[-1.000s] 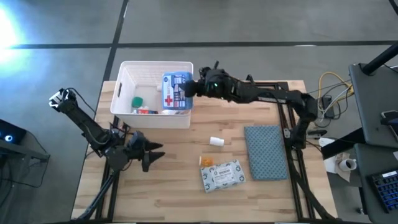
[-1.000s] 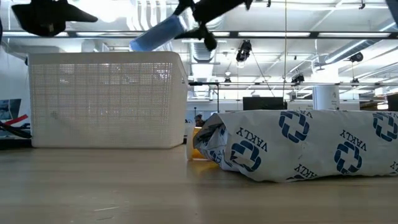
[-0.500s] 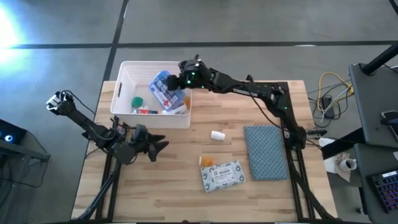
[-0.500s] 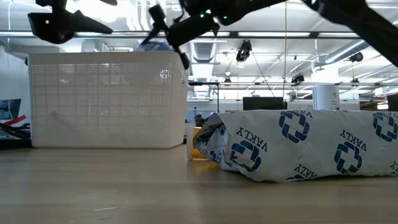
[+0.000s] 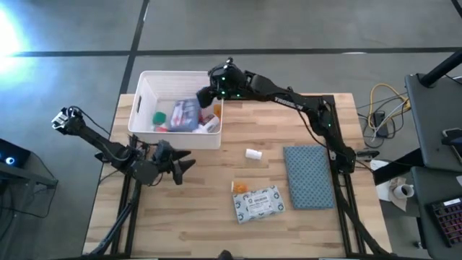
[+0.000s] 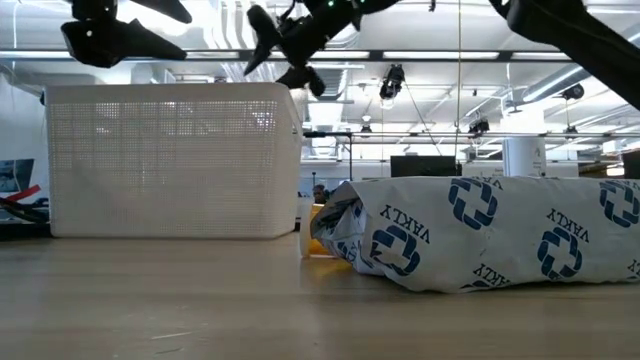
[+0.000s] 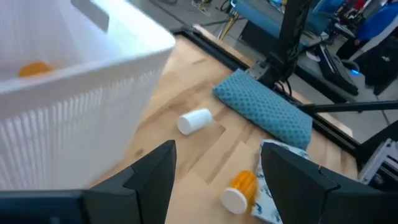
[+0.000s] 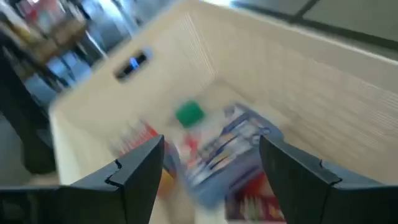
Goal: Pick & place medical supplies in basket/bin
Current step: Put the white pill bottle into the white bin
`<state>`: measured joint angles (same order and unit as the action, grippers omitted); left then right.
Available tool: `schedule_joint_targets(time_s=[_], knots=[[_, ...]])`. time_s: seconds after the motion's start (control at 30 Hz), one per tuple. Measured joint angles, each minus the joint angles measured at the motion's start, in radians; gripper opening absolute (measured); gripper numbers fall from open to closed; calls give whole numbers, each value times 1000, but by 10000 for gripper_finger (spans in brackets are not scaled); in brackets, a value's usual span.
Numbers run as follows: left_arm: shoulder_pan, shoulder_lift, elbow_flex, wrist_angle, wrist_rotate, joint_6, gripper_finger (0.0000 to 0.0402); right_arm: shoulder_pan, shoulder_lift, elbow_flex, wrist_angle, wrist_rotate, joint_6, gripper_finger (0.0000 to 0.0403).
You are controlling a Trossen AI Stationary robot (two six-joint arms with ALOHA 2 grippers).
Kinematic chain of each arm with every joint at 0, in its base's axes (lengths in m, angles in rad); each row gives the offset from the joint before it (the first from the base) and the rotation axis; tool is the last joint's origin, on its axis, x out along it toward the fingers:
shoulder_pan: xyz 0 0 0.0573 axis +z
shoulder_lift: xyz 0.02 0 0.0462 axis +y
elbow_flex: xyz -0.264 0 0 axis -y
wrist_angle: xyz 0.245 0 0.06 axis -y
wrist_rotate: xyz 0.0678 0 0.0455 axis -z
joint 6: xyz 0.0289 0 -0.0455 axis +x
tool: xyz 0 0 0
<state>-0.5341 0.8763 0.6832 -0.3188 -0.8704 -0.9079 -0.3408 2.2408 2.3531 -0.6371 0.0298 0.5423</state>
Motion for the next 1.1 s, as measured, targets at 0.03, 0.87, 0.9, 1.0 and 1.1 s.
schedule_joint_targets(time_s=[0.03,0.87,0.9,1.0,1.1], knots=[[7,-7,1,1,4,22,216,0,-9,6,-43,1,-27,256],[66,-156,-10,-4,138,245,216,375,-85,-216,-890,280,-181,275],[66,-158,-10,-5,139,245,216,375,-85,-258,-884,280,-184,276],[65,-159,-11,-9,140,245,216,368,-83,-392,-815,258,-186,276],[65,-157,-12,-21,155,244,216,369,-93,-490,-709,192,-204,277]])
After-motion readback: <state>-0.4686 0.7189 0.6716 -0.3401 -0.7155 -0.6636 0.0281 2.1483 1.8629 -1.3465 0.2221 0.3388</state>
